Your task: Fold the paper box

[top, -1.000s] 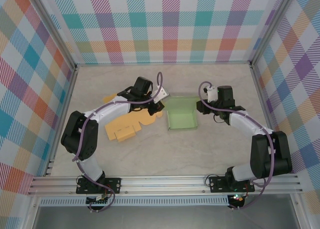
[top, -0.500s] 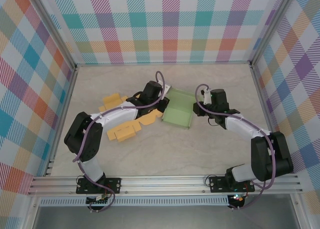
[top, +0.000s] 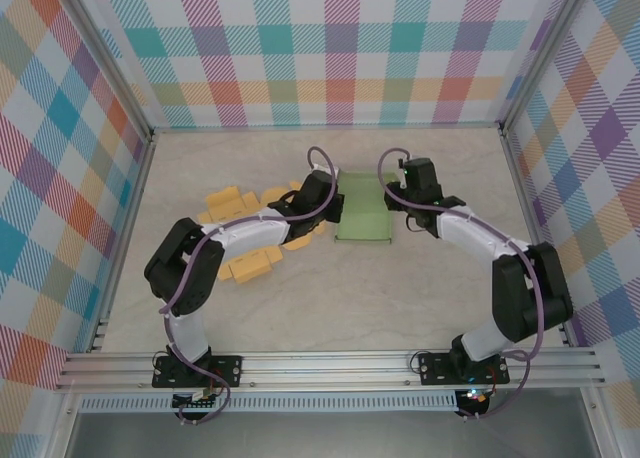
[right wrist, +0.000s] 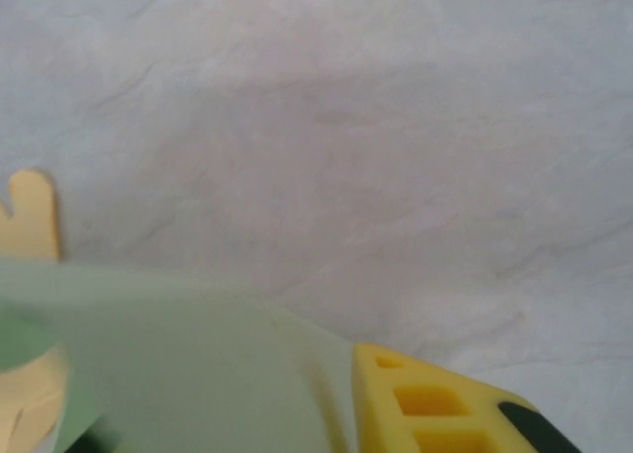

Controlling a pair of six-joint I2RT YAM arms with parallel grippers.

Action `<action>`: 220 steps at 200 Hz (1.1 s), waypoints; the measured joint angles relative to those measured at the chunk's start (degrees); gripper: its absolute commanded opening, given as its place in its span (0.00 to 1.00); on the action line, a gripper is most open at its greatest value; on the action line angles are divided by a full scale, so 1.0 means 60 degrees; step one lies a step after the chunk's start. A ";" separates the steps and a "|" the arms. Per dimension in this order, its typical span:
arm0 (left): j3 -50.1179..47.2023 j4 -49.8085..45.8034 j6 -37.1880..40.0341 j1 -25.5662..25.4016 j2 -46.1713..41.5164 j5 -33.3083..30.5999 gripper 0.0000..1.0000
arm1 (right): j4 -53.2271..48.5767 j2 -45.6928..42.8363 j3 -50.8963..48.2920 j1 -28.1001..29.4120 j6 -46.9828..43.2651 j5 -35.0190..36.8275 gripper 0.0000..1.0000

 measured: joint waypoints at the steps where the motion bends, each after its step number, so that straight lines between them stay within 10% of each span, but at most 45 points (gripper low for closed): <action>1: 0.0000 0.0015 -0.0007 -0.0007 0.0011 -0.0015 0.00 | -0.0011 0.0018 0.0025 0.0000 0.0000 0.0018 0.28; 113: 0.0306 0.0579 -0.0849 -0.0237 0.0415 -0.1453 0.00 | -0.0714 0.0823 0.0801 0.0000 0.1111 0.0299 0.42; 145: 0.0306 0.0568 -0.0798 -0.0270 0.0499 -0.1585 0.00 | -0.0721 0.0812 0.0692 -0.0011 0.1144 0.0127 0.69; 220: 0.0306 0.0583 0.0474 -0.0270 0.0499 -0.1592 0.00 | -0.0200 0.0583 0.0699 -0.1654 -0.1078 -0.1847 0.77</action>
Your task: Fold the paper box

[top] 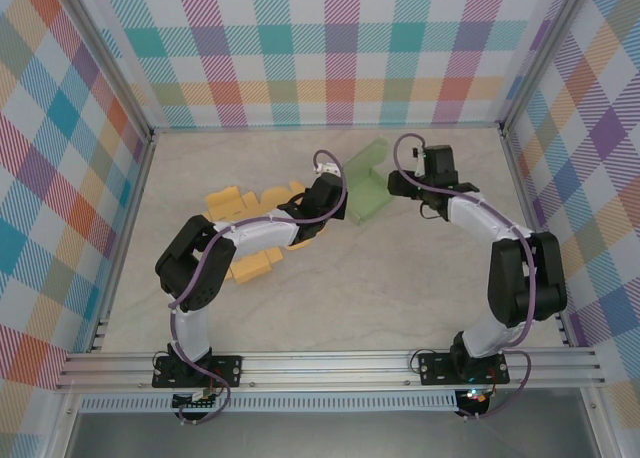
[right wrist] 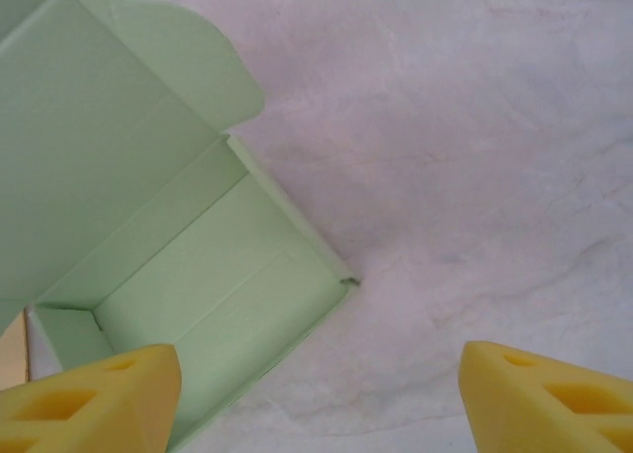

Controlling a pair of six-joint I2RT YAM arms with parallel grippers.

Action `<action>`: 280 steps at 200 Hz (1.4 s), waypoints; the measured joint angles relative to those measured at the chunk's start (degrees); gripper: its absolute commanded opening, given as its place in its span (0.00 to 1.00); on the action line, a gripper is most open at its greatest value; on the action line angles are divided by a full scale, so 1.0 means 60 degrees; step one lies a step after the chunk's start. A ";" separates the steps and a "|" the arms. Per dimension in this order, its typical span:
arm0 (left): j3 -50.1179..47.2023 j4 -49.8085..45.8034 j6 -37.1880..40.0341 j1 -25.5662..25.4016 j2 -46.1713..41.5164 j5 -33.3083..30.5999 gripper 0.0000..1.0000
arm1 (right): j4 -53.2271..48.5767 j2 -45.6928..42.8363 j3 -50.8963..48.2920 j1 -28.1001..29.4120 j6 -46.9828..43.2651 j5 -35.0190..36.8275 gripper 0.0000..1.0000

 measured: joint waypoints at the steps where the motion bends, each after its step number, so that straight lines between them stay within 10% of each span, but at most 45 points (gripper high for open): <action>1: 0.0000 0.0000 0.0018 0.0000 0.0000 0.0011 0.00 | 0.0018 0.0004 0.0000 -0.0040 -0.0051 -0.0080 0.77; 148: 0.1100 -0.0441 0.3289 0.1056 0.0160 0.3242 0.00 | 0.0867 0.2725 0.2597 -0.1333 -0.3337 -0.3544 0.93; 220: 0.1545 -0.0834 0.3486 0.1056 0.0758 0.3501 0.00 | 0.0648 0.3319 0.3136 -0.1333 -0.3734 -0.3854 0.58; 280: 0.1770 -0.0874 0.3486 0.1056 0.0845 0.3738 0.00 | 0.0612 0.3399 0.3136 -0.1333 -0.3745 -0.4069 0.57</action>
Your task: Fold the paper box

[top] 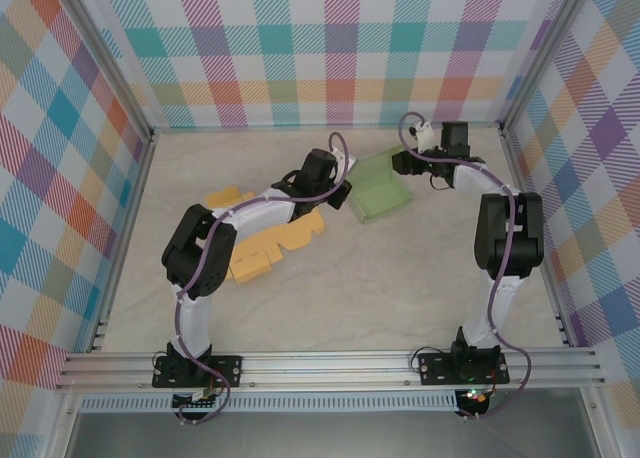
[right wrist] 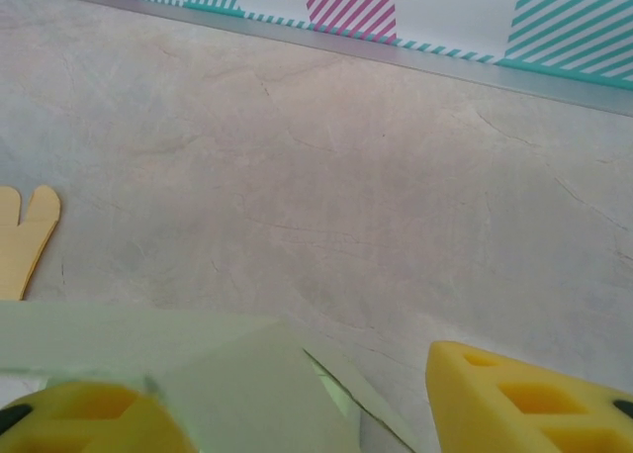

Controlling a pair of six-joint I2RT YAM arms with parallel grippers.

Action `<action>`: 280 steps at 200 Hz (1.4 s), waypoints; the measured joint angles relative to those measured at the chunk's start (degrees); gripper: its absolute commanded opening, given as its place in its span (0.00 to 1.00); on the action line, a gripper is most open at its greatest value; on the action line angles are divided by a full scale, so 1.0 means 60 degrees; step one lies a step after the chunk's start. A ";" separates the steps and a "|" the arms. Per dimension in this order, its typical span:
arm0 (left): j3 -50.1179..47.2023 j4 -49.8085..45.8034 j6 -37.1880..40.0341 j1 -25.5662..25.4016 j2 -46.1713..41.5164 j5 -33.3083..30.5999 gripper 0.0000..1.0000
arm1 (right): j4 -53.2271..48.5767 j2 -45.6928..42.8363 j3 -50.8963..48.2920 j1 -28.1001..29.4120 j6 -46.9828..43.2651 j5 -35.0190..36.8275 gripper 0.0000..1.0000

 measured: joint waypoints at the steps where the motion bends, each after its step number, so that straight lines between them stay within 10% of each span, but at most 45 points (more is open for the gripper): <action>1: 0.0004 -0.0004 0.0000 0.0000 0.0000 0.0000 0.00 | 0.0000 0.0004 0.0000 0.0000 -0.0004 -0.0007 0.57; 76: 0.0189 -0.0135 -0.0219 0.0004 0.0171 -0.0109 0.00 | 0.0095 0.0178 -0.0095 0.0004 0.0266 -0.0058 0.26; 92: 0.0353 -0.0157 -0.0510 0.0000 0.0302 -0.0208 0.00 | 0.0146 0.0044 -0.0412 0.0036 0.0492 0.0058 0.00; 280: -0.0007 0.0718 -0.3486 -0.0659 0.0907 -0.2980 0.00 | 0.0444 -0.1268 -0.1942 0.2109 0.3829 0.4204 0.15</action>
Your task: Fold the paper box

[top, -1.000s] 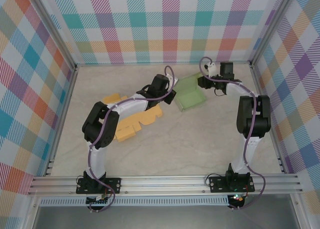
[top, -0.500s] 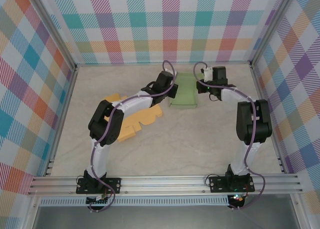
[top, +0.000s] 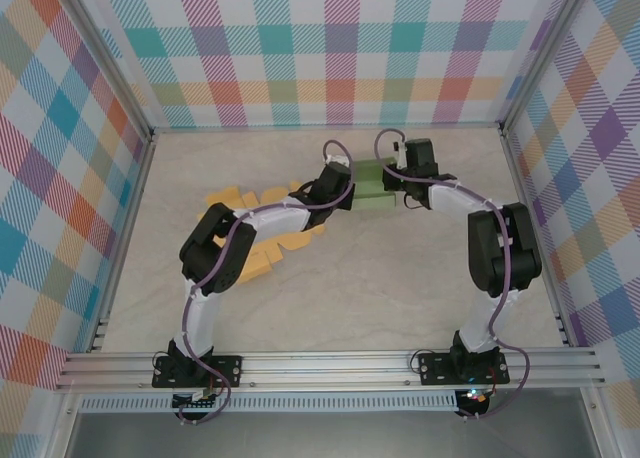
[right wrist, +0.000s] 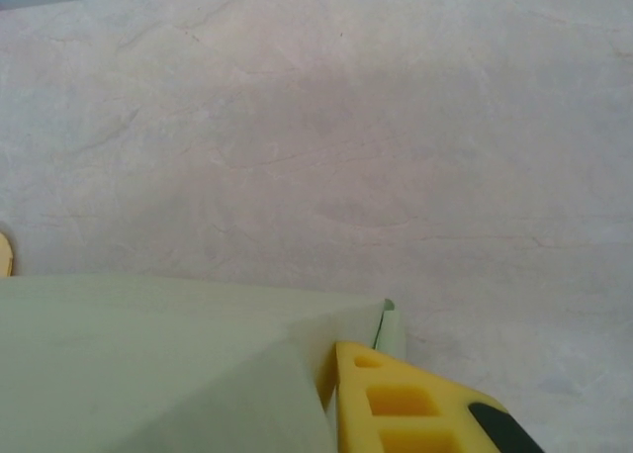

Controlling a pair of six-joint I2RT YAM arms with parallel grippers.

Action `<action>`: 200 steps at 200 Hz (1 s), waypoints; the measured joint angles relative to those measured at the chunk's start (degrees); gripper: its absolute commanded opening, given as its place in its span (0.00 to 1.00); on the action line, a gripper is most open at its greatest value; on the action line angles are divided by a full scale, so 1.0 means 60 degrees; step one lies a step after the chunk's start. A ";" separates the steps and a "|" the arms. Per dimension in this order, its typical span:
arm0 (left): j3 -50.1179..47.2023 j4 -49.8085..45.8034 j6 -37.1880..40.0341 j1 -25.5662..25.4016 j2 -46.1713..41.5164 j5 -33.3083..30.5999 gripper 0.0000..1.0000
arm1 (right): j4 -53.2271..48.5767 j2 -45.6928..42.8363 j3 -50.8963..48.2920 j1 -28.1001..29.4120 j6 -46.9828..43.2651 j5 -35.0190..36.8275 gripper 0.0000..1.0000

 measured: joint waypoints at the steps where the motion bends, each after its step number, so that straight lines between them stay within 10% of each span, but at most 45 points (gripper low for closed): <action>1: -0.0015 0.0015 -0.0007 0.0000 -0.0007 -0.0007 0.00 | 0.0004 -0.0004 -0.0022 0.0011 0.0011 0.0011 0.15; 101: -0.2142 0.1129 -0.0284 -0.0160 -0.0834 -0.0208 0.02 | 0.1217 -0.1322 -0.2743 0.0820 0.0397 0.0463 0.13; 200: -0.3781 0.1315 -0.0463 -0.0259 -0.2306 0.0040 0.68 | 0.1953 -0.1351 -0.3508 0.1002 0.0393 0.0816 0.13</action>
